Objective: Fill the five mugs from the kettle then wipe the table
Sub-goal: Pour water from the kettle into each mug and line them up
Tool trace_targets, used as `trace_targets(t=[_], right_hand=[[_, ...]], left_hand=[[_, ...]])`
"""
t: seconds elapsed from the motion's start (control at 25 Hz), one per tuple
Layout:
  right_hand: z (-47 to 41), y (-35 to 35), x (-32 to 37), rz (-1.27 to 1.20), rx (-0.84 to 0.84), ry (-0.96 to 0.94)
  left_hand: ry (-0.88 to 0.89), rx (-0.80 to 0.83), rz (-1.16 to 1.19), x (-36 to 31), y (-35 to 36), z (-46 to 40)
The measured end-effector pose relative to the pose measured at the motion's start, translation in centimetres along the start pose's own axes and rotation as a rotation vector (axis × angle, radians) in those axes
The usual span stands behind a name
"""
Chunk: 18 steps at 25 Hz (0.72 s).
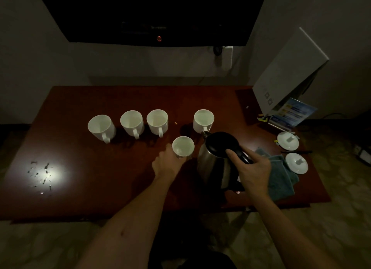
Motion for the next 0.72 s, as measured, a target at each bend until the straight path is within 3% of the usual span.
trace_targets(t=[0.16,0.72], right_hand=[[-0.1,-0.3,-1.3,-0.029,-0.020,0.008],[0.9,1.1,-5.8,-0.086,0.035,0.109]], left_hand=[[-0.057,-0.086,0.020,-1.4,0.0,-0.4],[-0.155,-0.136,0.146,-4.2,-1.5,-5.1]])
Point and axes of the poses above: each hand's wrist, its own z-axis away from the middle knuckle, its own y-axis out of the palm, x = y × z, the point moved 10 cm from there along -z, towards the middle knuckle, and after that the axes turned 9 degrees about x, right-handed, at the moved point
